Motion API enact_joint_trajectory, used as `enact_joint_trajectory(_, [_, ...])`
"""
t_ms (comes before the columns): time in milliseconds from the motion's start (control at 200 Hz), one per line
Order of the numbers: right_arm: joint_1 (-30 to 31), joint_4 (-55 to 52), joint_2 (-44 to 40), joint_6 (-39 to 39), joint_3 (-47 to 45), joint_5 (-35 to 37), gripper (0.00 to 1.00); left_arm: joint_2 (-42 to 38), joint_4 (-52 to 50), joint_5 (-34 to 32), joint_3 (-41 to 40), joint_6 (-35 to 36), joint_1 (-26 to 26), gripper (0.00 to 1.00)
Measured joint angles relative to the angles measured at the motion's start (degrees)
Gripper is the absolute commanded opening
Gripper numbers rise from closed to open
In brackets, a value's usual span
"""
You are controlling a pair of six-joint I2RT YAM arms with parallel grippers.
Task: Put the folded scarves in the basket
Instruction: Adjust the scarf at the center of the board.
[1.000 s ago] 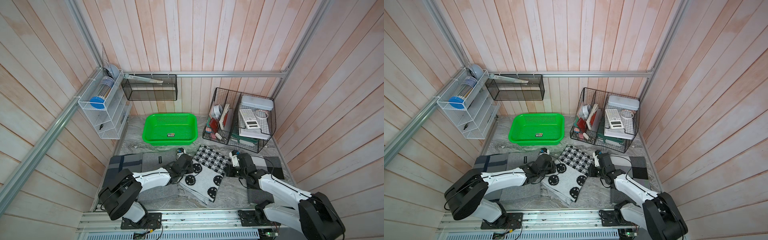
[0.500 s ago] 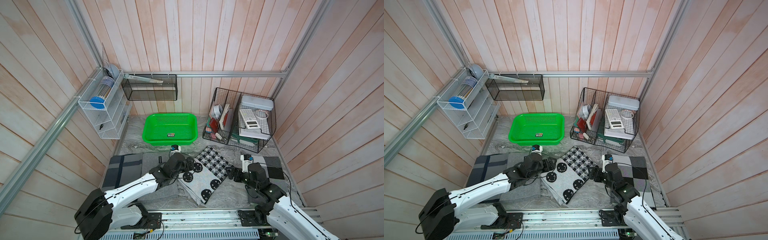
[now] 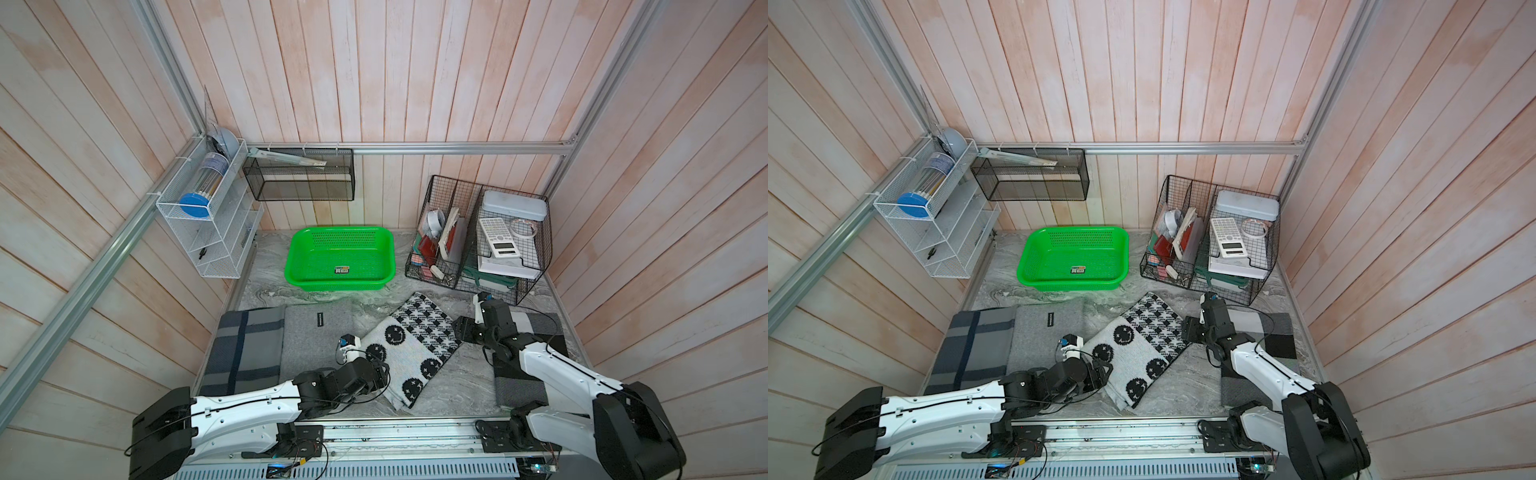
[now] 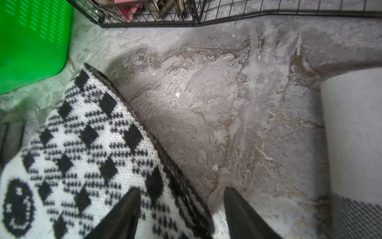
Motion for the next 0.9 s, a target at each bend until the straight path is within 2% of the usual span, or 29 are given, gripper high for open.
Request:
enact_joint_trajectory(230, [-0.04, -0.2, 2.97, -0.5, 0.22, -1.33, 0.21, 8.35, 4.63, -2.01, 0.02, -3.72, -0.59, 0.73])
enact_joint_trajectory(325, [-0.04, -0.26, 1.88, 0.31, -0.22, -1.07, 0.13, 11.61, 6.97, -3.54, 0.02, -4.04, -0.55, 0.73])
enact_joint_trajectory(405, [-0.04, -0.33, -1.57, 1.92, -2.38, -0.87, 0.13, 13.88, 10.1, -4.48, 0.22, -3.98, 0.15, 0.73])
enact_joint_trajectory(510, [-0.07, -1.51, -8.66, 4.72, -6.69, -0.61, 0.13, 18.51, 16.26, -3.32, 1.68, -3.08, 4.11, 0.73])
enact_joint_trajectory(680, [-0.07, -5.27, -23.26, 10.01, -13.11, -1.11, 0.16, 27.36, 19.47, -0.76, 9.14, 0.85, 9.29, 0.76])
enact_joint_trajectory(740, [-0.07, -6.73, -27.67, 11.47, -14.49, -1.64, 0.22, 29.92, 19.45, 0.33, 12.41, 2.43, 10.64, 0.77])
enact_joint_trajectory(900, [-0.04, -11.85, -39.17, 14.8, -17.18, -2.82, 0.57, 32.39, 19.65, 3.08, 17.31, 6.49, 16.85, 0.8])
